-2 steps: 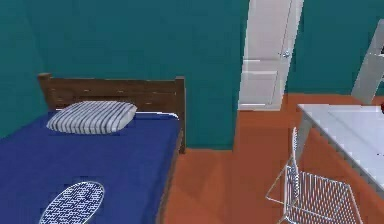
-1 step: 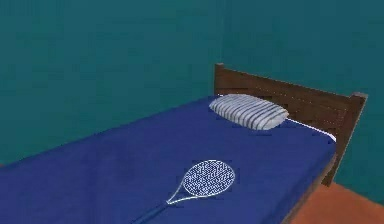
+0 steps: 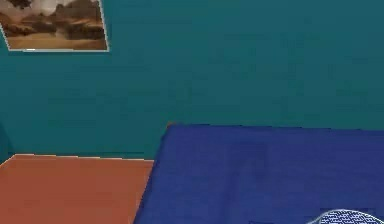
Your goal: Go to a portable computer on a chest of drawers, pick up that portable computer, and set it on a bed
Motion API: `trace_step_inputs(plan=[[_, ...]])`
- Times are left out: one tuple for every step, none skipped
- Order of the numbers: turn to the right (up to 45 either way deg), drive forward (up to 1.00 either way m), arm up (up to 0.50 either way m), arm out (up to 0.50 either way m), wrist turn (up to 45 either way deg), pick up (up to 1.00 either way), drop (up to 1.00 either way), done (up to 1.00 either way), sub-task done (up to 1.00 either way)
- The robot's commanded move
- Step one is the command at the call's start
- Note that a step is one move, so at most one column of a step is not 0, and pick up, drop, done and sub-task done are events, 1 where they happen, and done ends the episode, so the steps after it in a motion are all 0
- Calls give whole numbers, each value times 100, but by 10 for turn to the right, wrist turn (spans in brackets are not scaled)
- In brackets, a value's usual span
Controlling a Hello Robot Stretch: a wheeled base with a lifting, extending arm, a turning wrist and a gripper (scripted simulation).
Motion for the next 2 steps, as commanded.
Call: trace_step_inputs(plan=[[-360, 0, 0, 0, 0, 0, 0, 0, 0], [0, 0, 2, 0, 0, 0, 0, 0, 0]])
